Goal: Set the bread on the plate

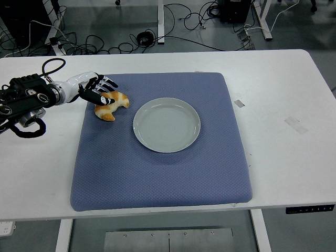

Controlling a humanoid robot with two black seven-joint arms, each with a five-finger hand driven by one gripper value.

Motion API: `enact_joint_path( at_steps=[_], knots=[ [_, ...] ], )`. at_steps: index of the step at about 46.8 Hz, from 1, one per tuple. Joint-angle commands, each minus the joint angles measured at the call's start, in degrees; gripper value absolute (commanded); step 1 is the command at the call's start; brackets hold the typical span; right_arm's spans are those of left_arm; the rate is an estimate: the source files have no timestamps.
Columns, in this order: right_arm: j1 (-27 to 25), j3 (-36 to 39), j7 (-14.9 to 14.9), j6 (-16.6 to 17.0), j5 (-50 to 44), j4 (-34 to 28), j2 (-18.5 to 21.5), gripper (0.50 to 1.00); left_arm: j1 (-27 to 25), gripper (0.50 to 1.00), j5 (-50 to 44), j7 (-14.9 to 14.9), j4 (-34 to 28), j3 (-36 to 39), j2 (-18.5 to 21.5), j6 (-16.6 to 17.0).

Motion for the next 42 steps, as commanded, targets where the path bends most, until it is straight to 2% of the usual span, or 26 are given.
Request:
enact_joint_path(
  at_steps=[1,19,35,42],
  knots=[
    [0.0,0.0,0.0,0.0,0.0,0.0,0.0,1.0,0.1,0.708,0.0,0.0,0.0,0.0,0.0,0.0],
    [0.0,0.0,0.0,0.0,0.0,0.0,0.0,1.0,0.2,0.701,-0.1,0.0,0.0,-0.1,-0.4,0.0],
    [0.0,0.0,0.0,0.0,0.0,0.0,0.0,1.0,0.1,0.586,-0.2,-0.1,-0.1,-0.2,-0.5,-0.4],
    [0.0,0.0,0.0,0.0,0.0,0.0,0.0,1.0,0.1,0.574,-0.2,-0.1,-0.2,-0.3,-0.5,-0.5]
  ],
)
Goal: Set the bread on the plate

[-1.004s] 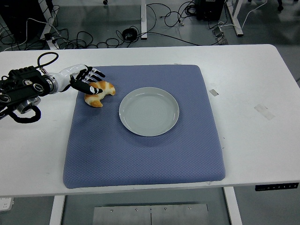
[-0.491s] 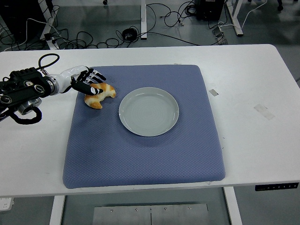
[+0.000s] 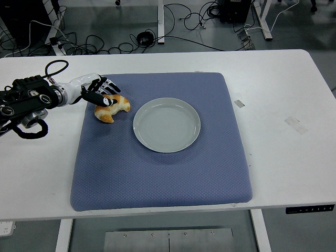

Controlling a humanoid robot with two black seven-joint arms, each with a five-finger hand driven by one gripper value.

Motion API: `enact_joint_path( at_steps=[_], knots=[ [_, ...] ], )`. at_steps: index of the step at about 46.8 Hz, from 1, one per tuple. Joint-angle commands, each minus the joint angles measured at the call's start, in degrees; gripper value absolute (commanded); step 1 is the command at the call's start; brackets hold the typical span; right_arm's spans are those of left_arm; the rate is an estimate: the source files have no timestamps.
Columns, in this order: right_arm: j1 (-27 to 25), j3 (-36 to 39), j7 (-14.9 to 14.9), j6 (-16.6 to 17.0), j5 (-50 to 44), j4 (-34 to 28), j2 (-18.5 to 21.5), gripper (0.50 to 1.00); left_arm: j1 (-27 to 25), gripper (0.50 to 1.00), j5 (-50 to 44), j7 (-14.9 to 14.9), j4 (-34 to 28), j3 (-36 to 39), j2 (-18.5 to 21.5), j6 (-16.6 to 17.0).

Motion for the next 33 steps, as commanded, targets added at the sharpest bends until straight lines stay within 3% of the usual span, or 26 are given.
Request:
enact_joint_path(
  at_steps=[1,33],
  knots=[
    [0.0,0.0,0.0,0.0,0.0,0.0,0.0,1.0,0.0,0.574,0.0,-0.1,0.0,0.0,0.0,0.0],
    [0.0,0.0,0.0,0.0,0.0,0.0,0.0,1.0,-2.6,0.575,-0.1,0.0,-0.6,-0.3,0.6,-1.5]
  ],
)
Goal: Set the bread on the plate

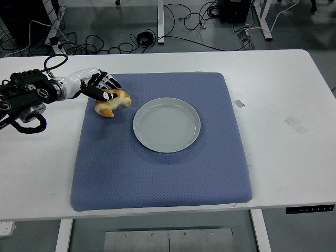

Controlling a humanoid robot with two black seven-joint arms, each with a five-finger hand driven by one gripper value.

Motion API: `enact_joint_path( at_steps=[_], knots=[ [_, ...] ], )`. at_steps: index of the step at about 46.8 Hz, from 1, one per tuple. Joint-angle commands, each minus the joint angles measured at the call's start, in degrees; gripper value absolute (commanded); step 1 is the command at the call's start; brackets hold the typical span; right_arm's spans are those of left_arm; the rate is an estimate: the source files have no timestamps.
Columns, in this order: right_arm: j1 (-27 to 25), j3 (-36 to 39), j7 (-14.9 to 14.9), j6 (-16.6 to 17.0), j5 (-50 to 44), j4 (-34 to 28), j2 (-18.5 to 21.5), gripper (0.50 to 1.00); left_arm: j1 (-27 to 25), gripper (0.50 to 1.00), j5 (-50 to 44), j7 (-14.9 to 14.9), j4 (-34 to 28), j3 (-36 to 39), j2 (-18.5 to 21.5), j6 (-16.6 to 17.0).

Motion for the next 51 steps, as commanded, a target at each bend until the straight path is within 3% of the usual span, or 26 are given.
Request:
enact_joint_path(
  at_steps=[1,17,32,51],
  knots=[
    [0.0,0.0,0.0,0.0,0.0,0.0,0.0,1.0,-1.1,0.575,0.0,0.0,-0.4,-0.1,0.0,-0.4],
    [0.0,0.0,0.0,0.0,0.0,0.0,0.0,1.0,-5.3,0.578,-0.4,0.0,-3.0,-0.8,0.0,-2.8],
    [0.0,0.0,0.0,0.0,0.0,0.0,0.0,1.0,-7.1,0.58,-0.1,0.0,-7.8,-1.2,-0.9,-3.0],
    [0.0,0.0,0.0,0.0,0.0,0.0,0.0,1.0,-6.7,0.581,0.1,0.0,-8.3,-1.2,-5.8,-3.0]
  ],
)
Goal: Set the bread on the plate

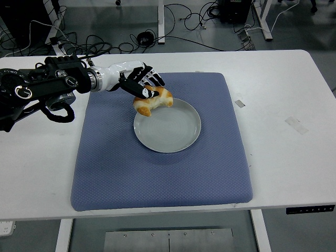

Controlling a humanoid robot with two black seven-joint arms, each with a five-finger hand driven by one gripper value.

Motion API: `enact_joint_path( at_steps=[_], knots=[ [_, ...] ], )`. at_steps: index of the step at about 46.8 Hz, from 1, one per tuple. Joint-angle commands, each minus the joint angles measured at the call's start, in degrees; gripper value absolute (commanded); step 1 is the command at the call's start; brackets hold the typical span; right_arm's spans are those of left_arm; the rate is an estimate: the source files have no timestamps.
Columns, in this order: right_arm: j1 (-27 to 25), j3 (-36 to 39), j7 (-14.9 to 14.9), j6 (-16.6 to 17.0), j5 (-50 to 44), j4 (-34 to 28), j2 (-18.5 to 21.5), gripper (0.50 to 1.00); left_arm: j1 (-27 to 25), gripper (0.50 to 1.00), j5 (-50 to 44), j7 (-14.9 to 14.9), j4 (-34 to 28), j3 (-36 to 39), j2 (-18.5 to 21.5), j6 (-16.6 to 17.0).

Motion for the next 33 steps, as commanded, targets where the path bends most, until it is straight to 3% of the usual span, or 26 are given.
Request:
enact_joint_path(
  at_steps=[1,9,33],
  knots=[
    [0.0,0.0,0.0,0.0,0.0,0.0,0.0,1.0,0.1,0.581,-0.1,0.0,0.1,0.0,-0.9,0.1],
    [0.0,0.0,0.0,0.0,0.0,0.0,0.0,1.0,0.5,0.583,-0.1,0.0,0.0,0.1,-2.4,0.1],
    [0.0,0.0,0.0,0.0,0.0,0.0,0.0,1.0,3.6,0.589,0.0,0.0,0.1,0.6,-2.3,0.1]
  ],
)
